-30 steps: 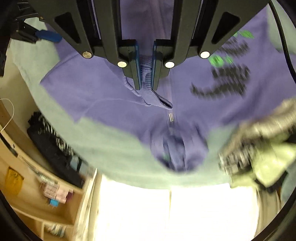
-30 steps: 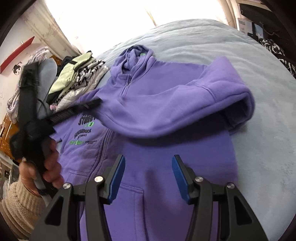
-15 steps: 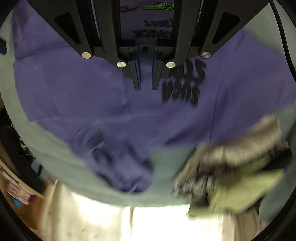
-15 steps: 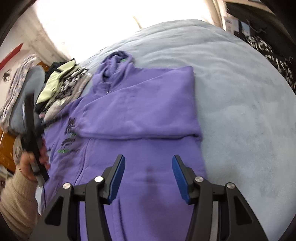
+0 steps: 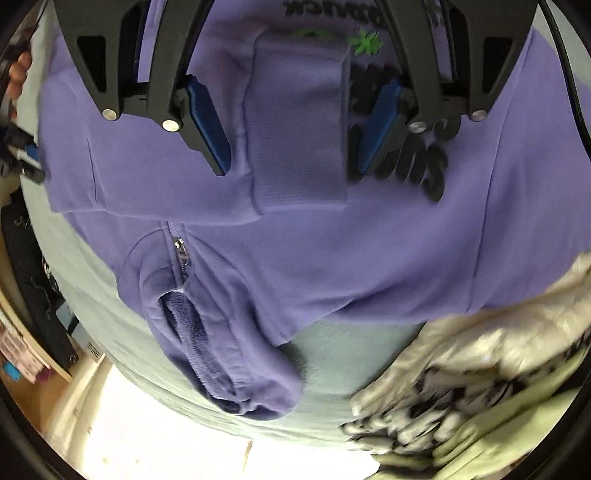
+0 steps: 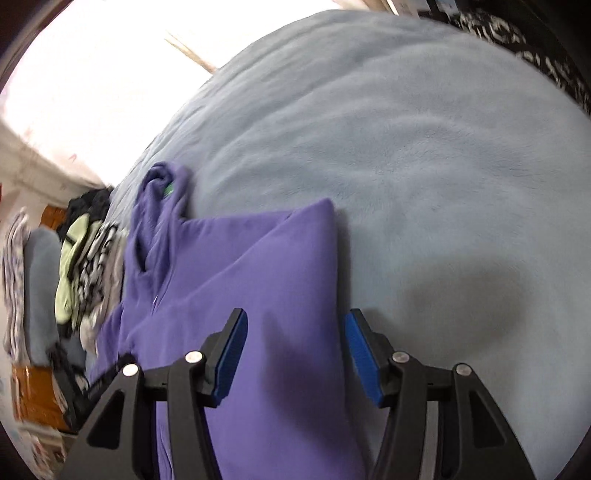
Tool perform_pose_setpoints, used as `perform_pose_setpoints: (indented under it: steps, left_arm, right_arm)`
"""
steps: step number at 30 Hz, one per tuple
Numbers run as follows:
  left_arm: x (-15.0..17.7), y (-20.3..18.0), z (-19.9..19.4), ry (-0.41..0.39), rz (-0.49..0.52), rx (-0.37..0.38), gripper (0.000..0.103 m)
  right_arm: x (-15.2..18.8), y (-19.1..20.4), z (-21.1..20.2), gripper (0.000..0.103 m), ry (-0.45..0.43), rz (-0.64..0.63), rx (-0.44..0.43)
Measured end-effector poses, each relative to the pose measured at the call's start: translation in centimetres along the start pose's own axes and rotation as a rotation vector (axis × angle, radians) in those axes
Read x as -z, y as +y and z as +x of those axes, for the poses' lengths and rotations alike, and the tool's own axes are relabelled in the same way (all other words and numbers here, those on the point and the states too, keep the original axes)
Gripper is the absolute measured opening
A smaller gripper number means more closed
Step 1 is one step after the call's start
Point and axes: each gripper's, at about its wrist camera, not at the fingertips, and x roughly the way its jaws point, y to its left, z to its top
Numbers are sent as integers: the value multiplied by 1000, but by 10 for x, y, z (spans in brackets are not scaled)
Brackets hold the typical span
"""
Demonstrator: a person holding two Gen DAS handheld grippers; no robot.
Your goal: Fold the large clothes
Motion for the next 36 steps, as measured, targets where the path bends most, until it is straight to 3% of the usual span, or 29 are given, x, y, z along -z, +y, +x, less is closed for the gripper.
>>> perform_pose_setpoints:
  steps: [2, 3, 4, 5, 6, 9, 10, 12, 14, 15, 17, 18, 23, 25, 27, 28, 30, 33, 36]
  left_arm:
    - [-5, -11, 2, -3, 54, -8, 34]
    - [-7, -15, 3, 1, 69, 0, 14]
    - [-10, -22, 2, 4, 93, 16, 13]
    - [-12, -29, -1, -20, 112, -7, 13]
    - [-14, -36, -7, -60, 141, -23, 13]
    - [-16, -48, -17, -175, 192, -41, 15]
    - [-17, -51, -9, -170, 198, -78, 16]
    - [-16, -49, 11, -79, 191, -102, 22]
    - [-15, -44, 17, -45, 165, -101, 29]
    - [-15, -40, 12, -53, 150, -85, 39]
    - [-14, -29, 0, -40, 108, -39, 57]
    - [-11, -23, -5, -41, 93, -24, 60]
    - [5, -2, -6, 10, 64, 13, 60]
    - [9, -2, -4, -5, 61, -2, 55]
    - [10, -8, -7, -7, 58, 10, 17]
    - [14, -12, -11, -18, 66, -26, 16]
    - [25, -18, -13, -28, 101, -64, 18]
    - [36, -22, -19, -44, 170, -140, 27]
    - [37, -21, -39, -59, 183, -120, 28]
  right_arm:
    - [-8, -5, 17, 56, 19, 33, -22]
    - [-9, -6, 21, 55, 22, 38, -29]
    - [-9, -6, 26, 52, 17, 31, -30]
    - [-9, -1, 25, 19, -3, 0, 4]
    - [-10, 5, 23, 12, -25, -36, 34]
    - [-8, 14, 0, 12, -165, -82, 48]
    - [-8, 11, 0, 12, -186, -77, 65]
    - [-7, 2, 15, 15, -139, -63, 109]
    - [-4, -3, 19, 28, -107, -59, 125]
    - [-3, -4, 16, 33, -100, -50, 116]
    - [2, -7, 3, 53, -60, -32, 57]
    - [8, -7, -5, 54, -51, -42, 33]
    - [53, -3, -21, 56, 35, -133, 8]
    - [70, -2, -15, 56, 74, -158, 10]
    - [82, 0, -13, 46, 54, -198, 63]
    - [87, 3, -17, 31, 28, -218, 106]
    - [90, 6, -23, 31, -22, -239, 150]
    - [90, 2, -15, 34, 13, -220, 187]
    - [89, 17, -33, 38, -7, -248, 254]
